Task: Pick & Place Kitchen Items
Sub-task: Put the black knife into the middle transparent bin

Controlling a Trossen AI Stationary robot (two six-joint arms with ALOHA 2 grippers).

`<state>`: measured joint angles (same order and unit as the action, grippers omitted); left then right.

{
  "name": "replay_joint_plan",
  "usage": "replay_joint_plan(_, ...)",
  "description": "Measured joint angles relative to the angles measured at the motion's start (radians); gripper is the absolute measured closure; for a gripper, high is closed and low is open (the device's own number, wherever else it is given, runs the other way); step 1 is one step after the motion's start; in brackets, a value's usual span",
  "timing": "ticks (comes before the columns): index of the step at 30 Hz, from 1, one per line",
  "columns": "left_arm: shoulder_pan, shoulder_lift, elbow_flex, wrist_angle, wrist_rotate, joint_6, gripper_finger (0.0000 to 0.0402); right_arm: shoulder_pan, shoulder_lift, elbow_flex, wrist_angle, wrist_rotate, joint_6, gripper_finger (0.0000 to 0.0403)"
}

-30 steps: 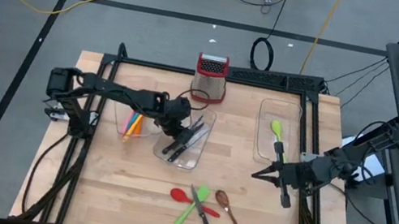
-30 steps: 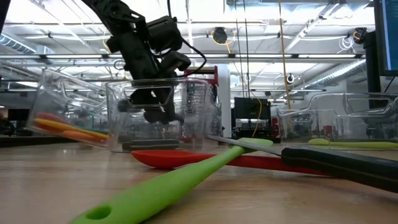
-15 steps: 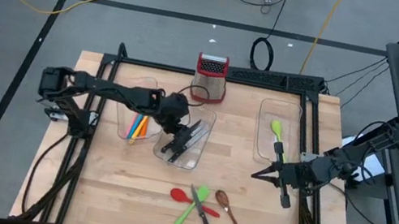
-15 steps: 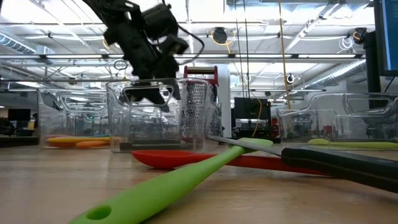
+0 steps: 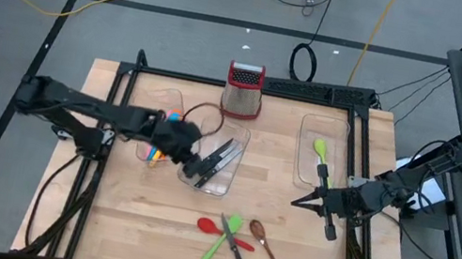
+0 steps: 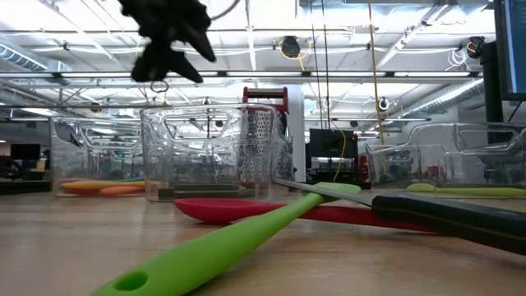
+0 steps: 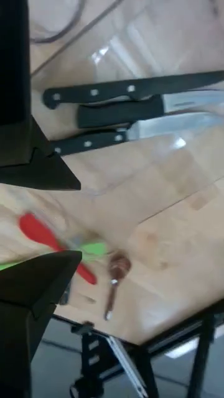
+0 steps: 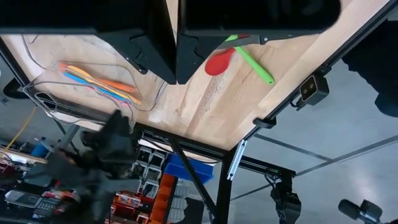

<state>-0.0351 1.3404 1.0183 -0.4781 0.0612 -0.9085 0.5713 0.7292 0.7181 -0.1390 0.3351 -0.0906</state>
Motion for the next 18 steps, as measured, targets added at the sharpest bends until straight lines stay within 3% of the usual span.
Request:
replay_joint_plan(10,-0.315,-0.018,0.000,-0.233,-0.336,-0.202,0.0232,0.000,0.001,0.000,0.000,-0.005,0.000,0.0403)
replay_joint_plan(15,-0.455,-0.018,0.000,-0.264,-0.510,-0.203,0.0232,0.000,0.016,0.001,0.001,-0.100,0.001,0.0403)
replay_joint_plan(18,-0.536,-0.018,0.000,-0.268,-0.624,-0.186,0.0232,0.016,0.043,0.001,0.000,-0.102,0.027,0.0403)
